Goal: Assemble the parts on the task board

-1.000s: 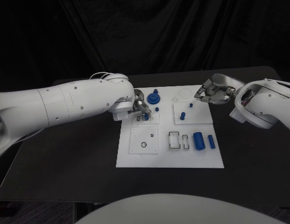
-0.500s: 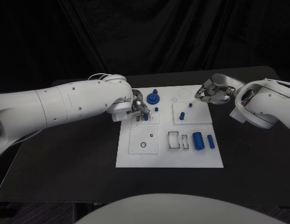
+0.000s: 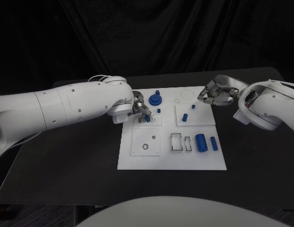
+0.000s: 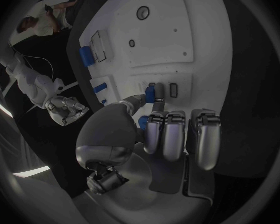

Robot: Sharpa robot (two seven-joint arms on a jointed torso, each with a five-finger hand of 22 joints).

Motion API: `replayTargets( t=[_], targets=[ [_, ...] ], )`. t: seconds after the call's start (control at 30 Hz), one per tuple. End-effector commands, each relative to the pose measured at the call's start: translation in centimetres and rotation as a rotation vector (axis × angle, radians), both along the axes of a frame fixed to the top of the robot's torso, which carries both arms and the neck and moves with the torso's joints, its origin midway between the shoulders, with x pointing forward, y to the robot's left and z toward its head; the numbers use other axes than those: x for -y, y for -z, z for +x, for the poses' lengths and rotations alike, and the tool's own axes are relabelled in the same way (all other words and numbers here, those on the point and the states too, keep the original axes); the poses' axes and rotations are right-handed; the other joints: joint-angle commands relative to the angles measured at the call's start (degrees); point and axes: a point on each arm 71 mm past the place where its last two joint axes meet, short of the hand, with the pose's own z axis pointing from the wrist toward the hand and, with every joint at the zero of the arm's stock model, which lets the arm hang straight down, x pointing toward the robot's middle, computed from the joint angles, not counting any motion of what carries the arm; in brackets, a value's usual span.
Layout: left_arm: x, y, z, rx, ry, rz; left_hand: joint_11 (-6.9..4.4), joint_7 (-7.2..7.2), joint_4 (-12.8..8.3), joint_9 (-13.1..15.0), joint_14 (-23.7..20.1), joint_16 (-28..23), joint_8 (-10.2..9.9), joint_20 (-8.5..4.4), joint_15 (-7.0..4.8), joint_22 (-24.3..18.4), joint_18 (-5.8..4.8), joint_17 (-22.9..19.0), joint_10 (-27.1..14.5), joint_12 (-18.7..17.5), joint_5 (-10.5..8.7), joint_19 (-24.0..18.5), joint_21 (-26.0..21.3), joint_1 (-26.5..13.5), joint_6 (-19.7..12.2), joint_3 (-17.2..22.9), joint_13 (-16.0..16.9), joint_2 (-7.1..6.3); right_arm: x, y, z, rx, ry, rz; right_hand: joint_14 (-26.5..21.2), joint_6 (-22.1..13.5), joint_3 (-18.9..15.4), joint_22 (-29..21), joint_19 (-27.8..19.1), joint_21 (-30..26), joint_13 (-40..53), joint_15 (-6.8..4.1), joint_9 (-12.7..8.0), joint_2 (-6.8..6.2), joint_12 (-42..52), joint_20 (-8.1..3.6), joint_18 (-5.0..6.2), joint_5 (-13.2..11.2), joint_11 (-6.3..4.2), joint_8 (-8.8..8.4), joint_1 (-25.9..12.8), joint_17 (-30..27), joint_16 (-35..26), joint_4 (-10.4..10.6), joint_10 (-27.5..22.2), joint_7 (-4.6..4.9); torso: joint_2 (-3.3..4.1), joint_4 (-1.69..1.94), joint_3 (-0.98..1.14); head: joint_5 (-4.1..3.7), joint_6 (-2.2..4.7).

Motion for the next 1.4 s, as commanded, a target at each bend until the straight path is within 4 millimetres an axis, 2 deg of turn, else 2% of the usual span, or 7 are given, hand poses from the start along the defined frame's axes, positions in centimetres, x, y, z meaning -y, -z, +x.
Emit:
replayTargets(
  t=[0.03, 0.17, 0.47, 0.7, 0.87, 1.2, 1.4],
  targets=[
    [-0.05, 0.52, -0.28, -0.012, 0.005, 0.004, -0.18, -0.22, -0.03, 0.03, 6.06, 0.38, -0.04, -0.32, -0.17, 15.09, -0.8, 15.09, 6.15, 0.2, 0.35, 5.93, 0.17, 0.14, 0.23, 0.43, 15.09, 0.59, 0.16, 0.19, -0.03, -0.015, 0.016, -0.011, 4.62, 0.05, 0.25, 10.27, -0.43, -0.16, 13.37, 0.37, 0.06, 0.12, -0.33, 0.08, 0.91, 0.2, 0.31, -0.26, 0.35, 11.9, -0.21, -0.03, 3.78, 0.15, 0.0, -0.13, -0.01, 0.1, 0.0],
    [-0.1, 0.54, -0.3, -0.014, 0.006, 0.005, -0.18, -0.23, -0.11, 0.06, 6.06, 0.38, -0.04, -0.31, -0.17, 15.09, -0.8, 15.09, 6.15, 0.2, 0.35, 5.93, 0.17, 0.15, 0.27, 0.5, 15.09, 0.53, 0.2, 0.2, -0.01, -0.015, 0.017, -0.011, 4.61, 0.05, 0.3, 10.24, -0.47, -0.24, 13.36, 0.37, 0.07, 0.15, -0.34, 0.09, 0.93, 0.21, 0.31, -0.26, 0.37, 11.89, -0.23, -0.05, 3.77, 0.15, 0.02, -0.08, 0.05, -0.1, 0.0],
    [-0.05, 0.62, -0.36, -0.019, 0.01, 0.007, -0.18, -0.23, -0.17, 0.08, 6.06, 0.38, -0.05, -0.31, -0.17, 15.09, -0.8, 15.09, 6.15, 0.2, 0.35, 5.93, 0.17, 0.16, 0.29, 0.58, 15.09, 0.51, 0.25, 0.22, 0.0, -0.018, 0.019, -0.014, 4.61, 0.05, 0.3, 10.24, -0.47, -0.24, 13.36, 0.37, 0.07, 0.15, -0.34, 0.09, 0.93, 0.21, 0.31, -0.26, 0.37, 11.89, -0.23, -0.05, 3.77, 0.15, 0.03, -0.04, 0.11, 0.07, 0.0],
    [0.07, 0.8, -0.47, -0.024, 0.013, 0.007, -0.18, -0.23, -0.18, 0.09, 6.06, 0.38, -0.06, -0.31, -0.17, 15.09, -0.8, 15.09, 6.15, 0.2, 0.33, 5.93, 0.17, 0.15, 0.29, 0.6, 15.09, 0.51, 0.19, 0.24, 0.0, -0.02, 0.017, -0.014, 4.6, 0.04, 0.33, 10.24, -0.48, -0.26, 13.35, 0.37, 0.08, 0.16, -0.35, 0.09, 0.93, 0.21, 0.31, -0.27, 0.39, 11.88, -0.23, -0.06, 3.75, 0.16, 0.04, -0.18, 0.08, 0.13, 0.0],
    [0.09, 0.9, -0.56, -0.026, 0.014, 0.006, -0.18, -0.23, -0.18, 0.09, 6.06, 0.38, -0.06, -0.31, -0.17, 15.09, -0.8, 15.09, 6.15, 0.2, 0.33, 5.93, 0.17, 0.15, 0.29, 0.6, 15.09, 0.51, 0.3, 0.25, -0.01, -0.021, 0.019, -0.015, 4.6, 0.04, 0.33, 10.24, -0.48, -0.26, 13.35, 0.37, 0.08, 0.16, -0.35, 0.09, 0.93, 0.21, 0.31, -0.27, 0.39, 11.88, -0.23, -0.06, 3.75, 0.16, 0.06, -0.08, 0.07, 0.05, 0.0],
    [0.04, 0.97, -0.61, -0.028, 0.015, 0.007, -0.18, -0.22, -0.25, 0.12, 6.06, 0.38, -0.08, -0.3, -0.17, 15.09, -0.8, 15.09, 6.15, 0.2, 0.25, 5.93, 0.17, 0.15, 0.3, 0.75, 15.09, 0.54, 0.36, 0.28, -0.02, -0.024, 0.02, -0.017, 4.58, 0.04, 0.39, 10.21, -0.52, -0.34, 13.36, 0.37, 0.09, 0.18, -0.34, 0.09, 0.95, 0.22, 0.31, -0.27, 0.42, 11.85, -0.27, -0.1, 3.77, 0.16, 0.03, -0.12, 0.1, 0.24, 0.0],
    [0.01, 0.99, -0.63, -0.03, 0.016, 0.007, -0.18, -0.22, -0.25, 0.12, 6.06, 0.38, -0.08, -0.3, -0.17, 15.09, -0.8, 15.09, 6.15, 0.2, 0.25, 5.93, 0.17, 0.15, 0.3, 0.75, 15.09, 0.54, 0.4, 0.32, -0.02, -0.027, 0.02, -0.018, 4.58, 0.04, 0.39, 10.21, -0.52, -0.34, 13.36, 0.37, 0.09, 0.18, -0.34, 0.09, 0.95, 0.22, 0.31, -0.27, 0.42, 11.85, -0.27, -0.1, 3.77, 0.16, 0.04, -0.05, 0.04, 0.22, 0.0]
  ],
)
